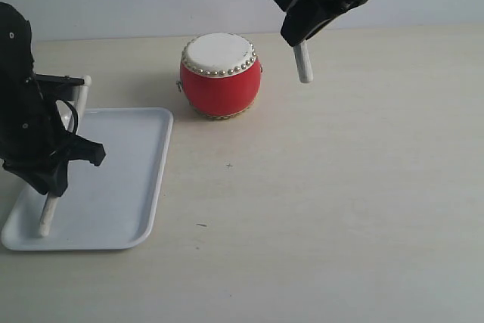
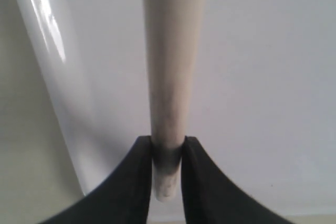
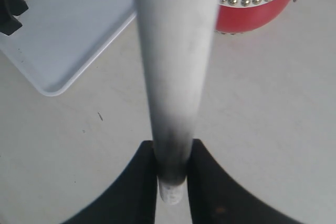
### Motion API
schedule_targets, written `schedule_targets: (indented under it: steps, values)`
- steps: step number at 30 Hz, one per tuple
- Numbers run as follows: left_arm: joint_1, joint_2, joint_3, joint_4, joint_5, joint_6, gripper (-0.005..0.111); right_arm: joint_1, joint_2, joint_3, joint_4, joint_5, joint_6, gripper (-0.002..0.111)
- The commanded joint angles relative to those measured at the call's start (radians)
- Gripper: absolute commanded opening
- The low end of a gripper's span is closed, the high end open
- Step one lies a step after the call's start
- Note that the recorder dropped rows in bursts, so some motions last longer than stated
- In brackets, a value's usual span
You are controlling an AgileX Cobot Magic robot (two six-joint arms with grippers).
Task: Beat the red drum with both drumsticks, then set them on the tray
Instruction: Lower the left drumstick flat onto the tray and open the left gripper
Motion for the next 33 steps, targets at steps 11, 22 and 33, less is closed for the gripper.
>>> schedule_targets:
  steps: [11,22,33]
  values:
    - [0.001,0.062,0.005,0.009,-0.093,-0.008,0.000,0.001,-0.008,0.002,0.003,-0.011,-0.003,0.000]
    - [0.001,0.078,0.005,0.013,-0.133,-0.058,0.000,0.001,-0.008,0.002,0.003,-0.013,-0.003,0.000]
    - [0.001,0.078,0.005,0.028,-0.084,-0.079,0.000,0.001,-0.007,0.002,0.003,-0.016,-0.003,0.000]
